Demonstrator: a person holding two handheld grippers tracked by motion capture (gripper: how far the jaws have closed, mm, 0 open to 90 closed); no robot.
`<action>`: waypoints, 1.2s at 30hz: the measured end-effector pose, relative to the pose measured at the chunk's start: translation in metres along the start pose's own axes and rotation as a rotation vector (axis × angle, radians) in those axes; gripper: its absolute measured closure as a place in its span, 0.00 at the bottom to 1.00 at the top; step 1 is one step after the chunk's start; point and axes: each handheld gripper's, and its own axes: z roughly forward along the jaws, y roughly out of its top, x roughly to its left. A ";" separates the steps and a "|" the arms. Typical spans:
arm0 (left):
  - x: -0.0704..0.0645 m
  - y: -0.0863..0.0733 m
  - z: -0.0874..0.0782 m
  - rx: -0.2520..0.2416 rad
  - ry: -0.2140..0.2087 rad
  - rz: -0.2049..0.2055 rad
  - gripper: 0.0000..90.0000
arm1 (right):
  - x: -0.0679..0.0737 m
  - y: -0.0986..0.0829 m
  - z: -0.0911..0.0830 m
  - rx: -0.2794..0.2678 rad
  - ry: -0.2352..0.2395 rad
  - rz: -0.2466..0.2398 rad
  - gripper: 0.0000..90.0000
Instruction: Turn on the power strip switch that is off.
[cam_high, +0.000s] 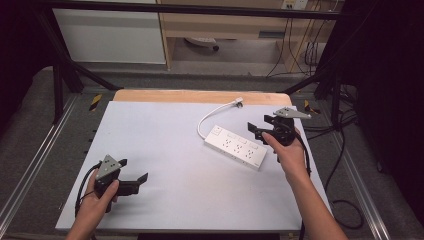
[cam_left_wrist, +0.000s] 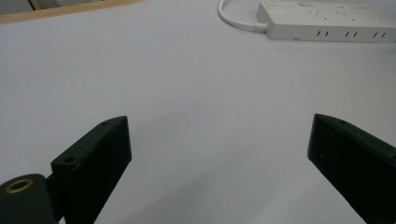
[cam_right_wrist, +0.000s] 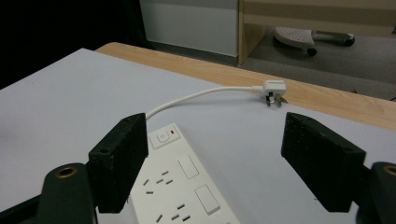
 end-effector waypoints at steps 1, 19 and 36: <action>0.000 0.000 0.000 0.001 0.000 0.001 0.07 | 0.000 0.001 0.002 0.001 0.000 0.000 0.30; 0.001 -0.001 -0.001 0.005 0.000 -0.002 0.07 | 0.012 0.005 0.034 0.009 0.011 -0.004 0.47; -0.001 -0.001 0.000 0.007 0.000 0.002 0.07 | 0.015 0.003 0.052 -0.012 -0.057 -0.072 0.89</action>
